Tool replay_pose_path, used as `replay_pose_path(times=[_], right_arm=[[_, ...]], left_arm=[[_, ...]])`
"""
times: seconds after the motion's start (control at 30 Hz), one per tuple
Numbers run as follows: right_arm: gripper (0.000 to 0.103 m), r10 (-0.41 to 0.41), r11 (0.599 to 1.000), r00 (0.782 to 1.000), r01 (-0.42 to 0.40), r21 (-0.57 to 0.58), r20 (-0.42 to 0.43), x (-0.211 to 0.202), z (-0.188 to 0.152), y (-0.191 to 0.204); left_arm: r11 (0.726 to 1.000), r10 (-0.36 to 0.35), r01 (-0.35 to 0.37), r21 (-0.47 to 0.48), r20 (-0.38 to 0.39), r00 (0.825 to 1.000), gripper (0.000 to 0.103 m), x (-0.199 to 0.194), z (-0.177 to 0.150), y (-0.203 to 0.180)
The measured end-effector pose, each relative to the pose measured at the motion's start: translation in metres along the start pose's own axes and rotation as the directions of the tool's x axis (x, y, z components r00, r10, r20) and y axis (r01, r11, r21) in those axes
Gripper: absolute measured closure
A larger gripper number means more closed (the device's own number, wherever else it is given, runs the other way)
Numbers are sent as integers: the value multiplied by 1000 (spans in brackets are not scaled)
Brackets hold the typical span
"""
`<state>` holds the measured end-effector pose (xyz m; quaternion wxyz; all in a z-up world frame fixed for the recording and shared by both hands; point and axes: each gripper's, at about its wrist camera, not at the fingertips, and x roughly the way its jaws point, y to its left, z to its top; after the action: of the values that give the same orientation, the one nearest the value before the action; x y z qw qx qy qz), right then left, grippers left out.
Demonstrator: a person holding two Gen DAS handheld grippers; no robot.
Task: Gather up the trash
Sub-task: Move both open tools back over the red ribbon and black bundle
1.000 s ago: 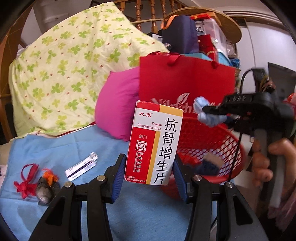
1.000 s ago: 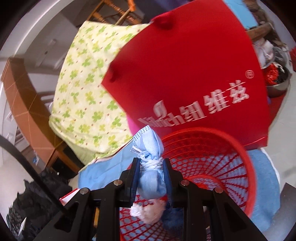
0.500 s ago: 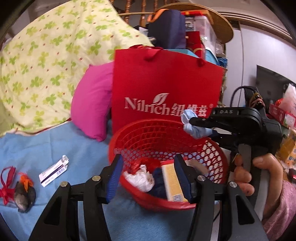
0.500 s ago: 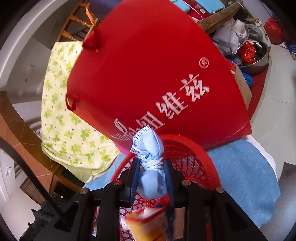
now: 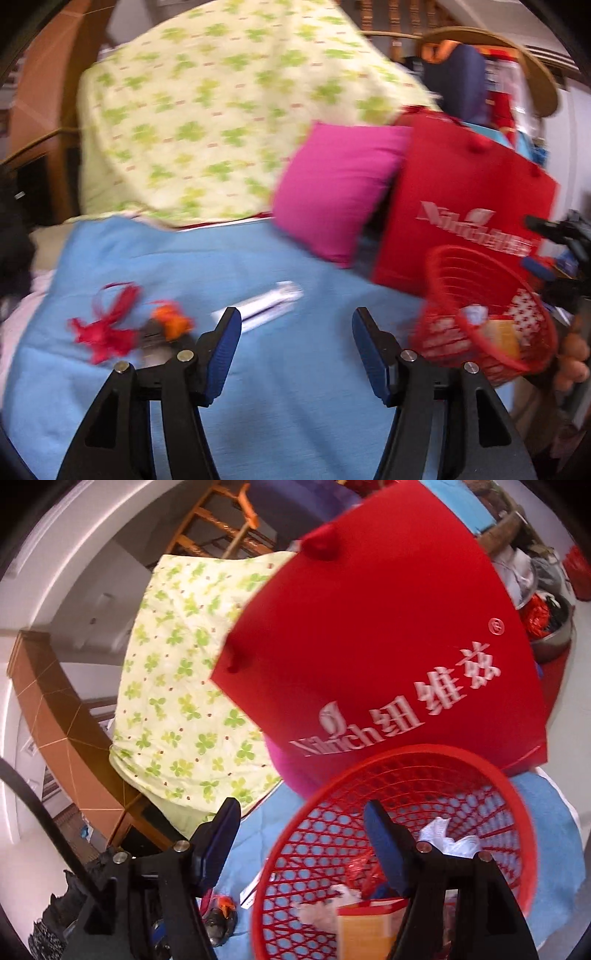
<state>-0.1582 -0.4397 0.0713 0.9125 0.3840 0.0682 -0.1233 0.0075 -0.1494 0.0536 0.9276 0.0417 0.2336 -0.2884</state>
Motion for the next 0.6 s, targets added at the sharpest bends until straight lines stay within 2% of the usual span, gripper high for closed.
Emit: replay_pose_path(times=[0.13,0.2,0.3,0.37,0.47,0.6], right_arm=[[30,53,994,999,-53,-96,-7,9,-18,42],[30,95,986,995,-98,-133,-30,14,-30,61],[30,147,970,985,-161,-181,-86,25,-53,88],[30,166,962,974,-194,-194,-154,38,-71,104],[30,180,962,949,-225,-157,-258,63,-95,117],[30,162,974,910,-209,-85,-382,101,-123,121]], left_arm=[[989,132,-132,-62,-7,991,39,-8,-4,54],[974,206,-207,-97,-21,978,38,-12,-7,85],[948,276,-281,-149,-52,960,38,-14,-12,121],[926,316,-327,-189,-88,945,38,-13,-17,147],[898,354,-376,-230,-131,926,38,-14,-26,173],[870,362,-405,-283,-193,912,38,-11,-36,201]])
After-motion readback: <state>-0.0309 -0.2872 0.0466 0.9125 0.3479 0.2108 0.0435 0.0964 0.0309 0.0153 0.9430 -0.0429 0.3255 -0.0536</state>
